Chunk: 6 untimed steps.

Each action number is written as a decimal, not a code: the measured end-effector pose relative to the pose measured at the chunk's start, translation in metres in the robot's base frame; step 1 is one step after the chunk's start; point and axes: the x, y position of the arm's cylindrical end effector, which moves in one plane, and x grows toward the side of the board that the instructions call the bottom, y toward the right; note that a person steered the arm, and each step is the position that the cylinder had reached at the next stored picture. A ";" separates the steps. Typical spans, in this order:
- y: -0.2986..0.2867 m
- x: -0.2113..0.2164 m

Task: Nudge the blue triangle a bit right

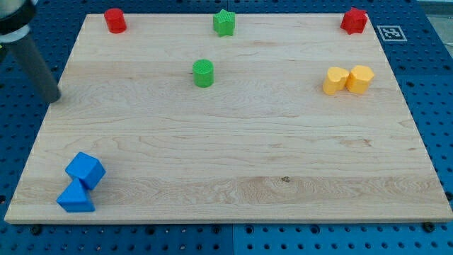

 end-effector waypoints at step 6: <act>0.050 0.175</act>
